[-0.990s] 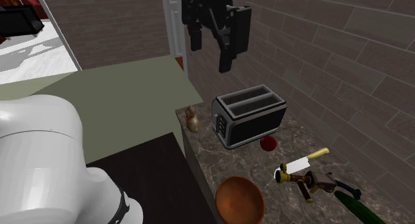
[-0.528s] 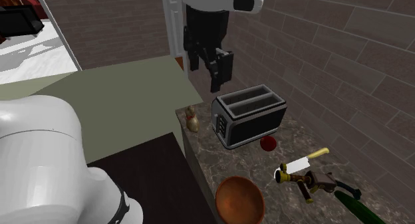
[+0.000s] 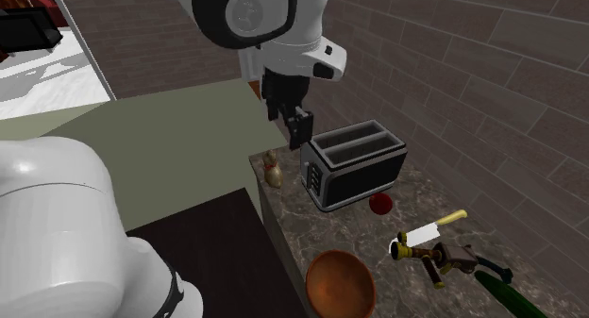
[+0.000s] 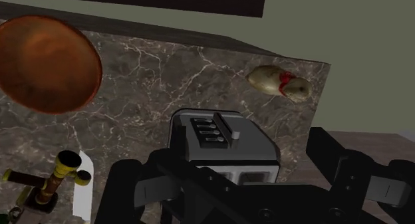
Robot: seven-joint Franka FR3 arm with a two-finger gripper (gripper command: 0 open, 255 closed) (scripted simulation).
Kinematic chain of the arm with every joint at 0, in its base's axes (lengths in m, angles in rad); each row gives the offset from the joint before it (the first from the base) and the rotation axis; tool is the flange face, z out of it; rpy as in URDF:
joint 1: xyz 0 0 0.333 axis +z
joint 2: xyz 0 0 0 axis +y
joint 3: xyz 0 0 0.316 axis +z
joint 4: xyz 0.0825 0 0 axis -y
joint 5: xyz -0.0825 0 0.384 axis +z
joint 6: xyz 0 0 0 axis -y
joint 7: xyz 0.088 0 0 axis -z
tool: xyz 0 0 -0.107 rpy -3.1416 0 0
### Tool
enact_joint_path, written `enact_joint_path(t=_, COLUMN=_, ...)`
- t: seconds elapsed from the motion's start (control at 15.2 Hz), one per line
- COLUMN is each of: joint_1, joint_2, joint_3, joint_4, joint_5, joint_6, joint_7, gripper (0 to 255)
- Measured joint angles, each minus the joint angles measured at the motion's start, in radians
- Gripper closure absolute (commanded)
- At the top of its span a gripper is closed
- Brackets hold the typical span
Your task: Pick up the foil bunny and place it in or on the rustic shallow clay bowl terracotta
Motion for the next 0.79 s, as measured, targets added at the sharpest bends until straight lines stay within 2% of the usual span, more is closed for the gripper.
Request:
enact_joint_path(t=0.33, joint_1=0.067, joint_2=0.171, joint_3=0.057, joint_4=-0.027, joint_5=0.113, joint_6=0.217, joint_7=0.020, gripper=0)
enact_joint_path(t=0.79, joint_1=0.160, joint_2=0.455, joint_3=0.103, joint_4=0.015, joint_5=0.293, joint_6=0.488, joint_7=-0.020, gripper=0)
